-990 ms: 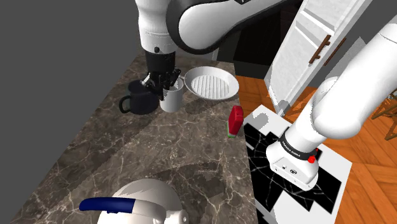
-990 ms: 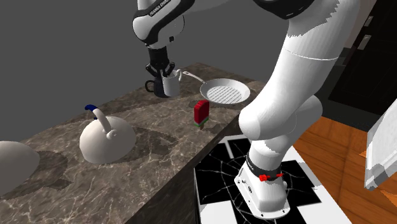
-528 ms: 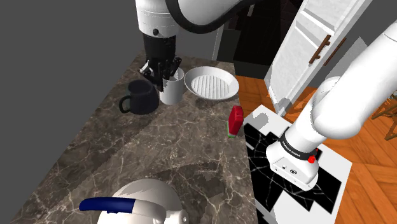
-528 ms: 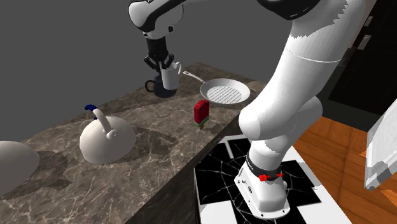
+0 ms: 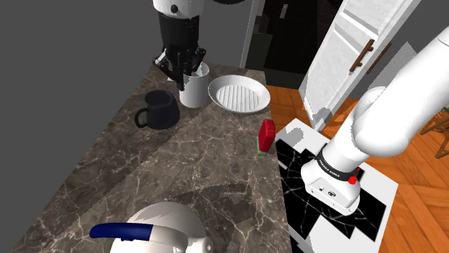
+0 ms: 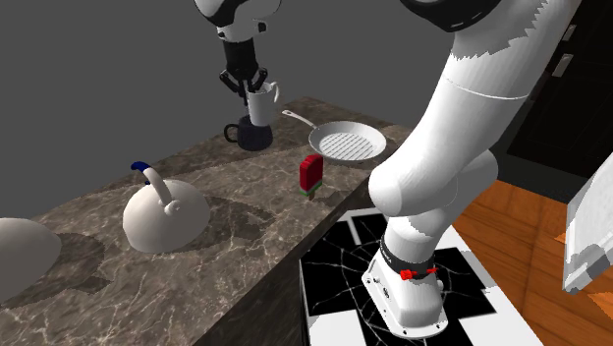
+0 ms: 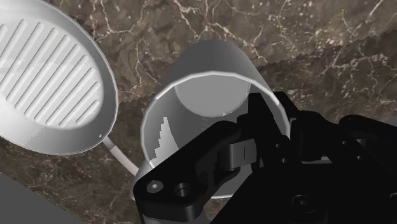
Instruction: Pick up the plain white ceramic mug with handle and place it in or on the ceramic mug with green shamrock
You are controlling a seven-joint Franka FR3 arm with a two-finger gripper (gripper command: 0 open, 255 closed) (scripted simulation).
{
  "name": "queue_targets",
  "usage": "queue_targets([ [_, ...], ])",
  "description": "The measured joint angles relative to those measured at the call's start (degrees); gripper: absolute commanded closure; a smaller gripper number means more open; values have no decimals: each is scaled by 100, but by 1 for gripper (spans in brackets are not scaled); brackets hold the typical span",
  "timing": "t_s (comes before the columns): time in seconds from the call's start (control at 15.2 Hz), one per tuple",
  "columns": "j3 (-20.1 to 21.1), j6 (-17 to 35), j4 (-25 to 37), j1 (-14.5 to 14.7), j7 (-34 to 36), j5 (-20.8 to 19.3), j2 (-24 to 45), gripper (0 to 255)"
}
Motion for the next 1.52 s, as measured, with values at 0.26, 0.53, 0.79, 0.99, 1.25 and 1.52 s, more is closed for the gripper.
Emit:
queue_targets([
  [0.26, 1, -251, 490, -32, 16, -135, 270, 255],
  [0.53, 14, -552, 1573, -23, 122, -584, 1175, 255],
  [0.79, -26, -965, 2943, 181, 233, -1098, 2266, 255],
  [0.99, -121, -1533, 4337, 454, 194, -1455, 3154, 255],
  [1.25, -187, -1626, 4807, 561, 156, -1596, 3552, 255],
  [1.52, -189, -1320, 4461, 502, 187, -1590, 3520, 255],
])
